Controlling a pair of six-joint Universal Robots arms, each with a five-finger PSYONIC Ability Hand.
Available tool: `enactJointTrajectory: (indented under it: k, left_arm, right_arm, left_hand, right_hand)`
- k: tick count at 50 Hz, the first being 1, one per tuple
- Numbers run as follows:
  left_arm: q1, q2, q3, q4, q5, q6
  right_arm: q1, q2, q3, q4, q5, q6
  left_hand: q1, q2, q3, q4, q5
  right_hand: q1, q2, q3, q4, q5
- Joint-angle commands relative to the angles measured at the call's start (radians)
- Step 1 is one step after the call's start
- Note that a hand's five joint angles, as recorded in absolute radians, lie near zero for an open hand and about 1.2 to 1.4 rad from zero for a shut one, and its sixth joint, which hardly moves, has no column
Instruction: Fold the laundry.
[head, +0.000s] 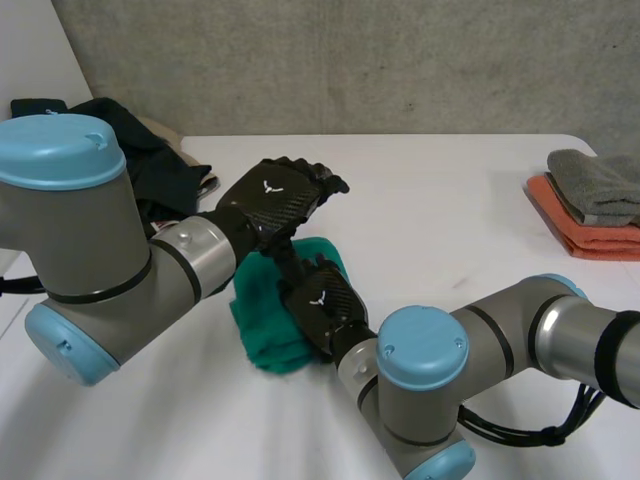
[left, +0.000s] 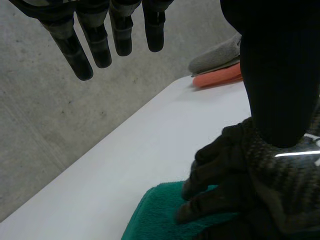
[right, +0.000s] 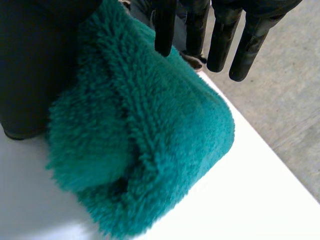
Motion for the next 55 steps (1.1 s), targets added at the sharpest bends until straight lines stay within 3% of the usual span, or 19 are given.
enactJointTrajectory:
  k: [1, 38, 42, 47, 55]
  left_arm:
    - [0.005, 0.001, 0.0, 0.0, 0.001, 0.0]
    - [0.017, 0.003, -0.002, -0.003, 0.001, 0.0]
    - [0.017, 0.006, -0.002, -0.003, 0.001, 0.0]
    - [0.02, 0.01, -0.008, -0.002, 0.001, 0.002]
    - [0.034, 0.018, -0.008, -0.002, 0.001, 0.0]
  right_arm:
    - [-0.009, -0.041, 0.032, 0.08, -0.005, 0.006]
    - [-0.012, 0.108, -0.212, 0.09, -0.022, 0.003]
    - [-0.012, 0.125, -0.238, 0.09, -0.024, 0.003]
    - [-0.024, 0.127, -0.252, 0.09, -0.021, 0.014]
    - [-0.139, 0.059, -0.212, 0.107, -0.022, 0.057]
  left_hand:
    - [0.062, 0.06, 0.053, 0.063, 0.064]
    - [0.071, 0.069, 0.062, 0.072, 0.073]
    - [0.071, 0.069, 0.062, 0.072, 0.073]
    - [0.071, 0.069, 0.062, 0.072, 0.073]
    - [0.071, 0.069, 0.062, 0.072, 0.073]
  right_hand:
    - [-0.038, -0.057, -0.049, -0.051, -0.051]
    - [0.173, 0.154, 0.162, 0.161, 0.16]
    - [0.44, 0.421, 0.429, 0.427, 0.427]
    - [1.105, 1.086, 1.094, 1.092, 1.092]
    - [1.106, 1.087, 1.095, 1.093, 1.093]
